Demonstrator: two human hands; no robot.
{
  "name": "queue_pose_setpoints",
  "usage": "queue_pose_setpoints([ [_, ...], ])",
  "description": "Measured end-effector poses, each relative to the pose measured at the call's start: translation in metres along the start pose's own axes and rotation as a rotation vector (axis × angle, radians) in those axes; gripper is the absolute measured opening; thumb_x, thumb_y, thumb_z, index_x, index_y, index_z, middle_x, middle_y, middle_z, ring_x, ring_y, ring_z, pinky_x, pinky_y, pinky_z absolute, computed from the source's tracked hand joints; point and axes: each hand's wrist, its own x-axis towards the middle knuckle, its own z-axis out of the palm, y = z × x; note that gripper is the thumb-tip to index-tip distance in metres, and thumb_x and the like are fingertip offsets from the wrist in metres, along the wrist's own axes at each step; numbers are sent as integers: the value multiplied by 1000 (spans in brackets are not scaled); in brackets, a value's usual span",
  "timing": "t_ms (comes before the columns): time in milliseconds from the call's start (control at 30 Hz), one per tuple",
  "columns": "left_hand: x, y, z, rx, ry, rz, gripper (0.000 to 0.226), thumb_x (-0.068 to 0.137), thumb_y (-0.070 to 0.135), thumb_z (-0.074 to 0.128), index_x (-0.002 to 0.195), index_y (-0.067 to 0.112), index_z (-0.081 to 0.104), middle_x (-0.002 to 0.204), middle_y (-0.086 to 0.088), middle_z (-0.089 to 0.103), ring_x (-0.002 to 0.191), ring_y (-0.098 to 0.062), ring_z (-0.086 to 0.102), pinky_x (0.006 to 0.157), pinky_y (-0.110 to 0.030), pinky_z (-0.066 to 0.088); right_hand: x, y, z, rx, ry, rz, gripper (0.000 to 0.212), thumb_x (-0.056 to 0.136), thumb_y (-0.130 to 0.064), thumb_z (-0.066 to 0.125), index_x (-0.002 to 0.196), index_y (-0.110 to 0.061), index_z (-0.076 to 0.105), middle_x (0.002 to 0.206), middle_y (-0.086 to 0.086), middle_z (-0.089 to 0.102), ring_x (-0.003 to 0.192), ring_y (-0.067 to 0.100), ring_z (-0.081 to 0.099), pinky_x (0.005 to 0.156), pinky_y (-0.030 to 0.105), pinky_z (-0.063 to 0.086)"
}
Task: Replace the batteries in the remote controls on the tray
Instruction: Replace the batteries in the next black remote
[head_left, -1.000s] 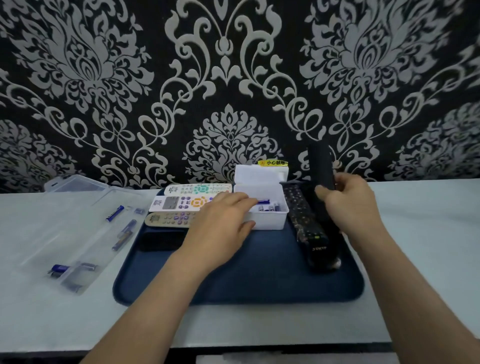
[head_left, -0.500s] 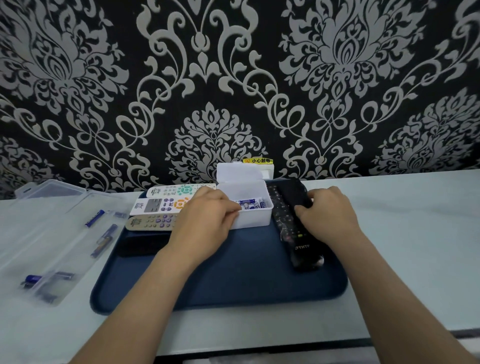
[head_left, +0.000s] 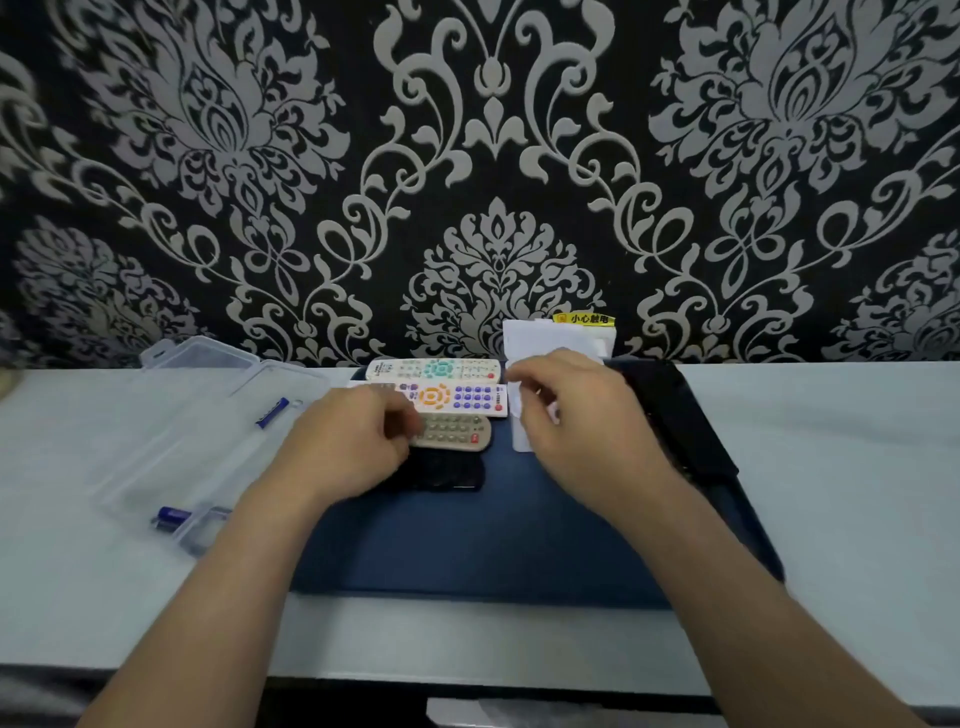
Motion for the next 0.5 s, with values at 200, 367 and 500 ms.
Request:
queue_pose_setpoints([
  [200,-6,-21,5,2,-191,88,37,66,39,78,101,37,64,104,14,63,97,-9,59,87,-34,50,-7,-27,45,-133,-449,-177,31,91,-25,59,122,-23,59,118,3,59,111,23,52,89,37,47],
  [367,-14,-30,11,113,-174,138,37,75,31,75,109,34,60,113,10,62,107,-13,55,90,-34,47,-2,-29,64,-246,-572,-98,52,88,-31,68,134,-24,45,129,3,48,121,24,44,98,46,45],
  [500,-20,-42,1,-102,-122,98,27,87,23,67,112,33,65,108,12,68,100,-11,59,90,-29,46,12,-27,64,-26,-463,-22,26,90,-18,63,114,-26,56,109,-2,61,102,19,57,88,35,47],
])
